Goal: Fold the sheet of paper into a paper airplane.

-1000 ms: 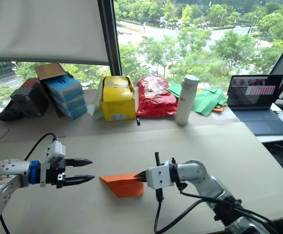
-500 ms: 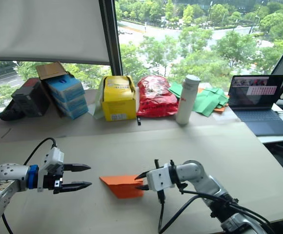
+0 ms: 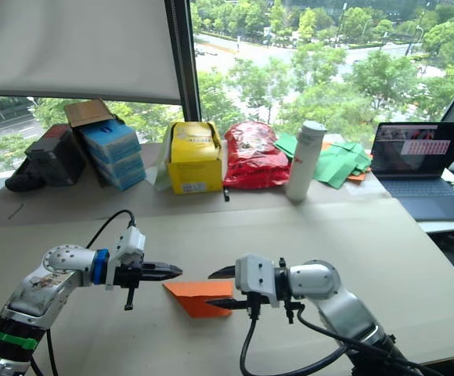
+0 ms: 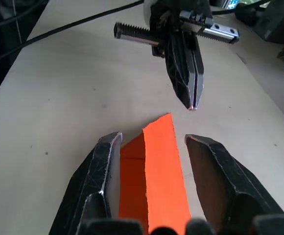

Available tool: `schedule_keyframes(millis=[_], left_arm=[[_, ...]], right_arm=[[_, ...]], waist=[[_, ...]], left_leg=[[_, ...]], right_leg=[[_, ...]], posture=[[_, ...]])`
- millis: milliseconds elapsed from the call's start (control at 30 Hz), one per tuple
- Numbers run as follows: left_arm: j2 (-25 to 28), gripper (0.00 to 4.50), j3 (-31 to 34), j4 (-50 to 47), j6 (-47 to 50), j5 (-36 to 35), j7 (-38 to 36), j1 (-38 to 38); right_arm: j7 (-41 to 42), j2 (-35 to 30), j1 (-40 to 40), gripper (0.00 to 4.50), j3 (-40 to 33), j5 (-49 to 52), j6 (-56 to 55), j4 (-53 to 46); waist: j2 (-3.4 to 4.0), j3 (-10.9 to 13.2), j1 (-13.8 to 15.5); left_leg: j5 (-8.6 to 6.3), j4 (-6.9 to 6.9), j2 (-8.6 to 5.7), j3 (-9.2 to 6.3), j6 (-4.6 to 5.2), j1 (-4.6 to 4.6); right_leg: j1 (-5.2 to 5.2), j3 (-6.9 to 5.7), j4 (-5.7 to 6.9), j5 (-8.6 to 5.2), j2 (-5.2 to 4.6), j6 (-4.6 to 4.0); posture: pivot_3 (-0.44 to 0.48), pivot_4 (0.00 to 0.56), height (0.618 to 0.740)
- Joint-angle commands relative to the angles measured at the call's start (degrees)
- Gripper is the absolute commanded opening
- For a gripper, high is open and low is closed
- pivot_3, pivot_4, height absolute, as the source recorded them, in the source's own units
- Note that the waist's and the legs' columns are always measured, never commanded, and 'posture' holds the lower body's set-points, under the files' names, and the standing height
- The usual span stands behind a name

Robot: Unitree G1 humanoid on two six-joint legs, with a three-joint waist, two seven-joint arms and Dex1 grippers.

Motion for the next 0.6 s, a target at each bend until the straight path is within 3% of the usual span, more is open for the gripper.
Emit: schedule_keyframes(millis=[33,600], left_arm=[[-1.34,0.01,-2.88,1.05,-2.17,3.34,0.59,-1.58],[0.65,0.01,-9.94,-2.52,-4.23,15.2,3.61,0.13]], right_arm=[[-2.84,-0.04,0.95,2.32,-3.18,3.48,5.99,-5.09],[-5.06,-2.83,5.44,2.32,1.39,-3.31,5.95,-8.44]], waist=[[0.0,0.0,-0.09],[0.0,0.0,0.09]], left_leg=[[0.0,-0.01,0.0,-0.01,0.01,0.0],[-0.01,0.02,0.0,-0.01,0.03,-0.04]], right_leg=[[0.0,0.0,0.0,0.0,-0.01,0.0],[0.0,-0.02,-0.01,0.0,-0.01,0.01]], posture=[[0.0,0.15,0.74],[0.0,0.15,0.74]])
